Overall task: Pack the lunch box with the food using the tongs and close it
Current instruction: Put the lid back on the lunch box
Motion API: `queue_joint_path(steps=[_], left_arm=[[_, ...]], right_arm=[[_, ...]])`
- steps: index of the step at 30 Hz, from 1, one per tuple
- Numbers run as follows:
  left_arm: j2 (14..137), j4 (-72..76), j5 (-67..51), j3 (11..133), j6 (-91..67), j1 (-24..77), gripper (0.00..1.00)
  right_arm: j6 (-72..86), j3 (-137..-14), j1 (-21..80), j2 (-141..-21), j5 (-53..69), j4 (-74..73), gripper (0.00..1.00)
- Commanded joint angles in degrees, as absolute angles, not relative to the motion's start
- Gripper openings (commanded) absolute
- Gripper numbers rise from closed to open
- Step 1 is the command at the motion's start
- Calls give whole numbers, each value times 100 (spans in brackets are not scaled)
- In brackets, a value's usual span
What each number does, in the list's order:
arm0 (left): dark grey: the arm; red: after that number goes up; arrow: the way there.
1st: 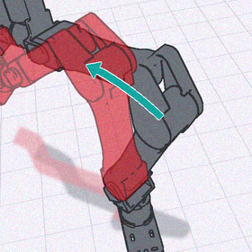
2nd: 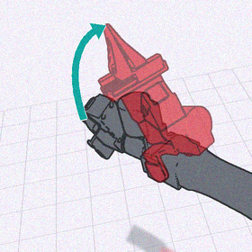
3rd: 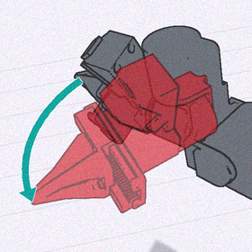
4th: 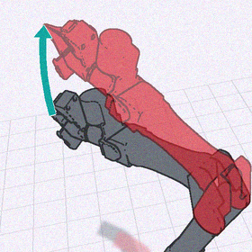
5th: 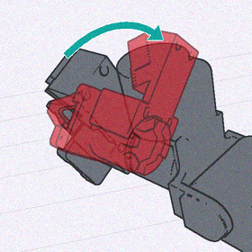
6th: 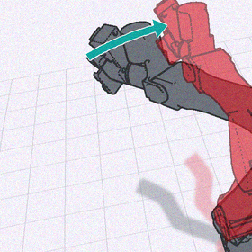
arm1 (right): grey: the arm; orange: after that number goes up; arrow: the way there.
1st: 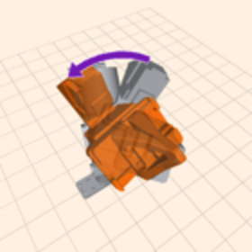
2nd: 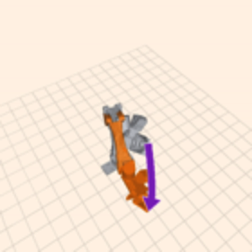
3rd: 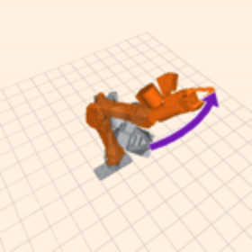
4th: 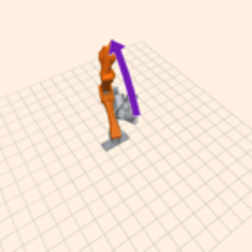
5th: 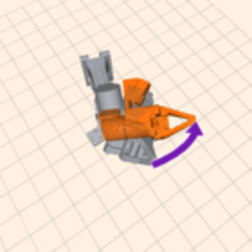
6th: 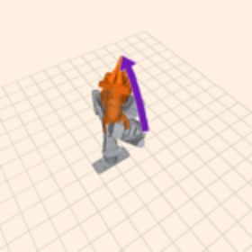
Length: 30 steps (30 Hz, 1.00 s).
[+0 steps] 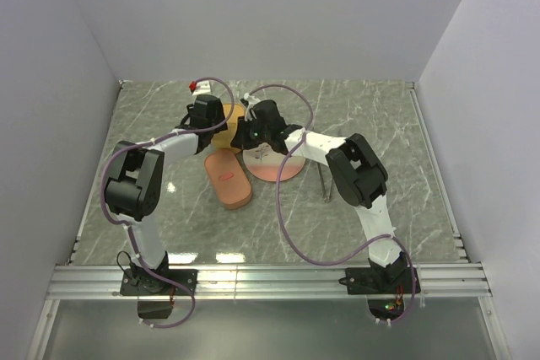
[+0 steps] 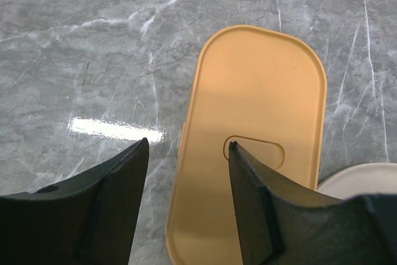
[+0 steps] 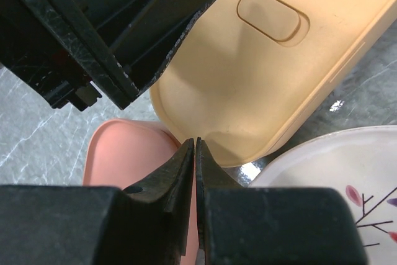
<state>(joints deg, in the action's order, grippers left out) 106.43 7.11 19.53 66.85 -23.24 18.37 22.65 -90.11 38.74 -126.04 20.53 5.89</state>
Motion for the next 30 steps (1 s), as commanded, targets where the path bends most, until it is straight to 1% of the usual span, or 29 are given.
queue_joint_path(steps=[1,7,12,17,20,24,26,29,30], left_arm=[[10547,826,1793,6803,-2285,1863,60],[10547,896,1828,6768,-2276,1872,59],[10354,1142,1846,6575,-2276,1863,60],[9951,1511,1898,6302,-2259,1872,61],[9617,1766,1951,6013,-2267,1872,61],[9124,2153,2100,5617,-2267,1890,64],[8870,2294,2232,5424,-2285,1898,66],[8535,2311,2443,5231,-2346,1907,66],[8430,2346,2487,5160,-2347,1907,67]], right_arm=[[2145,-9097,3902,-12498,1960,598,12],[2145,-9123,3894,-12498,1978,589,12],[2074,-8974,3893,-12279,2109,782,12],[1916,-8903,3867,-12059,2408,1133,15],[1846,-9000,3806,-11971,2627,1230,20],[1784,-8659,3718,-11559,2777,1529,34],[1679,-8439,3692,-11209,2637,1643,40],[1416,-7903,3665,-10610,2156,1661,44],[1285,-7553,3648,-10426,1988,1679,45]])
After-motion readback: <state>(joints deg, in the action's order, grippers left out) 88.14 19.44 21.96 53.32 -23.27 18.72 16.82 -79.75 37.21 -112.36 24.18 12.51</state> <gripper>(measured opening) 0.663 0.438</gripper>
